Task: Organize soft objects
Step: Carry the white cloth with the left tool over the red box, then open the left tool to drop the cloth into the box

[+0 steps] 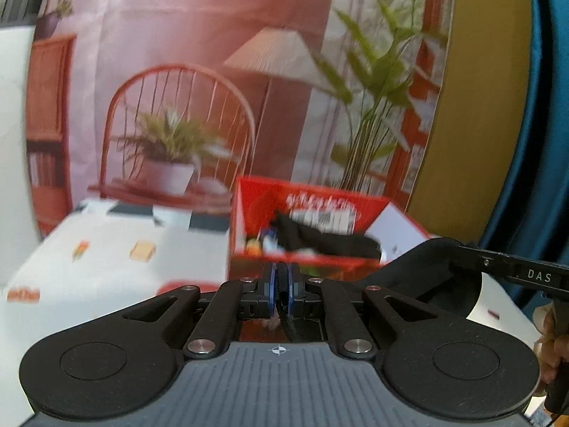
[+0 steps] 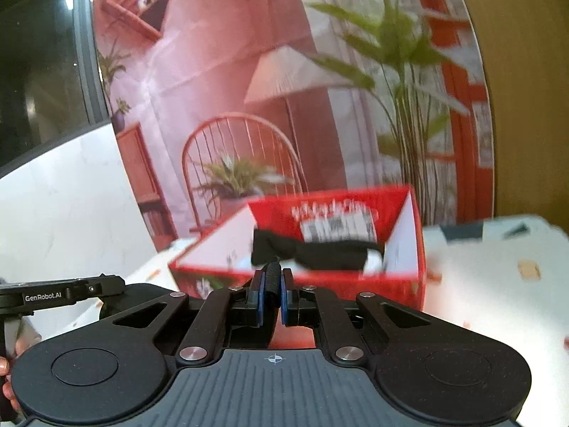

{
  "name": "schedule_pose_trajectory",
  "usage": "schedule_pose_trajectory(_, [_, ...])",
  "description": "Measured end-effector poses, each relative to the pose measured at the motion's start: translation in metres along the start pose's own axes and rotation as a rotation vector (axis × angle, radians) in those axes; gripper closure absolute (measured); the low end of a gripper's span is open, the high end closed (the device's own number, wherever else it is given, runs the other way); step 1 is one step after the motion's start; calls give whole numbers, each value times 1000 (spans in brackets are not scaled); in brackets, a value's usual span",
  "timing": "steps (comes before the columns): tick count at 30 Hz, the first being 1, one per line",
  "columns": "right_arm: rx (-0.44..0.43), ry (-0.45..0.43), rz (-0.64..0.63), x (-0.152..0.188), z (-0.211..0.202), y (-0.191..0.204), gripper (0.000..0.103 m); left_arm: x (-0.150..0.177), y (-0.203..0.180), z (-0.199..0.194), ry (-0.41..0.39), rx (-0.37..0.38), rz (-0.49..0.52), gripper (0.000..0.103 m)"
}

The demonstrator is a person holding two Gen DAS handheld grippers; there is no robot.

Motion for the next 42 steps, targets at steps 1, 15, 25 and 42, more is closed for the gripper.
schedule_pose_trajectory(1, [1,-14,-13,-8,2,1,95,-7,-2,3,-13,2,8,95])
schedule_pose_trajectory(15, [120,-58,-147,-72,82,-30,96,-70,-24,98,-57,-78,159,95])
schedule_pose_trajectory(25, [161,151,-135,-26,128,-57,96,-24,-22,166,197,-52,172,95])
schedule_pose_trajectory(42, [187,252,-135,1,144,-70,95,-13,-20,176,254,-34,212,94])
Point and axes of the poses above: each gripper's, at about its wrist camera, not at the fingertips, and z roughly the way its jaws point, y to its left, x to its underside, the point moved 8 cm from there along z, roughly the way its jaws point, and after that the axes turned 2 degrees about -y, right-handed, at the moved point
